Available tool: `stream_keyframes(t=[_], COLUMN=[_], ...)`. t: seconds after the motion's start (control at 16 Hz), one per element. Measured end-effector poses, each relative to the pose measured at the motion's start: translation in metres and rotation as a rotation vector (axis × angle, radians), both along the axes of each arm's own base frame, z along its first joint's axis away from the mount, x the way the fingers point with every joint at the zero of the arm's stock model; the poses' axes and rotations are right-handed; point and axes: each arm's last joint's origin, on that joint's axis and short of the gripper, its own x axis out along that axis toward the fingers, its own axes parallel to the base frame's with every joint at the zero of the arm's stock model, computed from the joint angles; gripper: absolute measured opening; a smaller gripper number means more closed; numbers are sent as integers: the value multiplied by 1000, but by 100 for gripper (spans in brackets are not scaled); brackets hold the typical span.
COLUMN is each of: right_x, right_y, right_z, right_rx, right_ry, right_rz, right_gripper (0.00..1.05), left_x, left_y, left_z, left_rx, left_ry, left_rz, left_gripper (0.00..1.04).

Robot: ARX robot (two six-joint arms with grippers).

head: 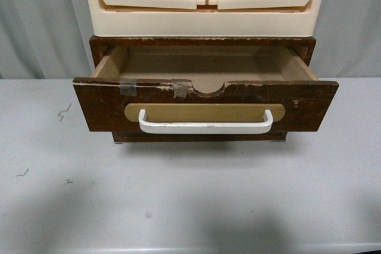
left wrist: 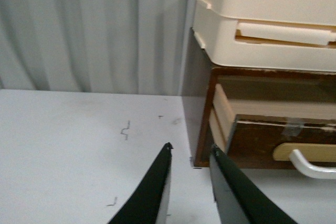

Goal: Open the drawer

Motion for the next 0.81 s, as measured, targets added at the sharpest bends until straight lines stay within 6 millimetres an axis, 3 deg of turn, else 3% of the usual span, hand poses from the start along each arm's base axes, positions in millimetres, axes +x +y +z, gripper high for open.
stream_keyframes(t=[0.19, 0.31, 0.62, 0.81], right_x=[-1, -1, -7, -25], right_y=[-6, -7, -13, -30], right_z=[19, 27, 52, 72], right_rx=[12, 20, 34, 31], right_ry=[-122, -170, -314, -344], right_rz=[-3, -4, 4, 4], right_gripper=[2, 2, 2, 2], left_x=[-6, -8, -16, -26], left_y=[6, 7, 14, 30], left_z=[-2, -2, 0, 4], left_rx=[28, 33, 41, 39], left_ry=[14, 15, 3, -10], left_rz=[3, -2, 0, 19], left_gripper=[7, 3, 2, 2])
